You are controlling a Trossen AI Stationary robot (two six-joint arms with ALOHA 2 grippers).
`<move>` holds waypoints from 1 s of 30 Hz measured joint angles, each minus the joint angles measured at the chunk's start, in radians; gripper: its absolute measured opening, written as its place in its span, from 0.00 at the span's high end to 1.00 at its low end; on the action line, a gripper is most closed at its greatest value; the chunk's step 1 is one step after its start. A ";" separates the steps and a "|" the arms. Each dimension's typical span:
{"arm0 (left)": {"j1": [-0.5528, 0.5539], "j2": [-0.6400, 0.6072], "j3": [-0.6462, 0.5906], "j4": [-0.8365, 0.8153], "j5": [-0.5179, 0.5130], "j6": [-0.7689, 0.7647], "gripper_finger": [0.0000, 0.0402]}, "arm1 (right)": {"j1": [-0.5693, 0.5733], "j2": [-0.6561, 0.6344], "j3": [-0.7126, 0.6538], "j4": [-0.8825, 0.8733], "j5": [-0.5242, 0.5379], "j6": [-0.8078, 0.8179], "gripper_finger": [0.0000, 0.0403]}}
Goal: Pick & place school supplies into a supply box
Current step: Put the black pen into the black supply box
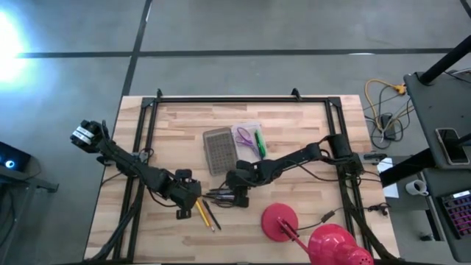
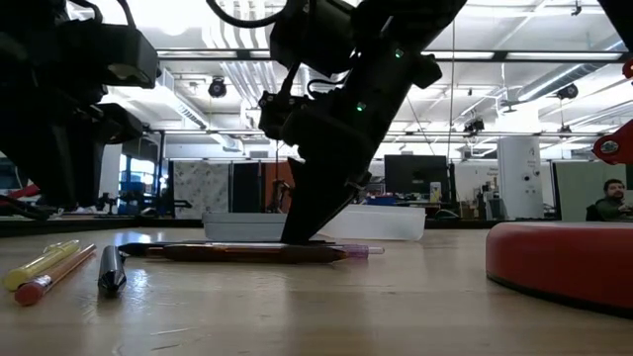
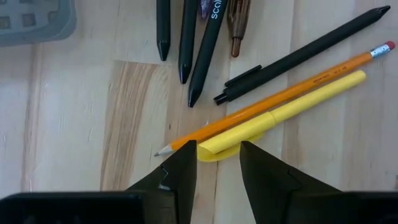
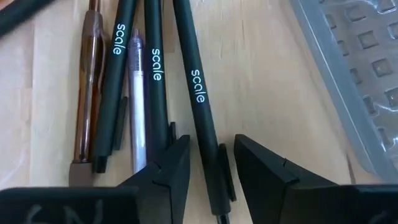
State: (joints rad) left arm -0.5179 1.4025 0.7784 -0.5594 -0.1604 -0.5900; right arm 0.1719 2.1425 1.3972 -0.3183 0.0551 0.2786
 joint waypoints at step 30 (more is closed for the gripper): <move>0.002 0.000 0.000 0.000 -0.010 0.000 0.74 | 0.001 -0.096 0.022 -0.077 -0.088 0.070 0.96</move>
State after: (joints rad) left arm -0.5159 1.4025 0.7784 -0.5593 -0.1708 -0.5900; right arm 0.1730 2.0468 1.4189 -0.3954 -0.0330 0.3489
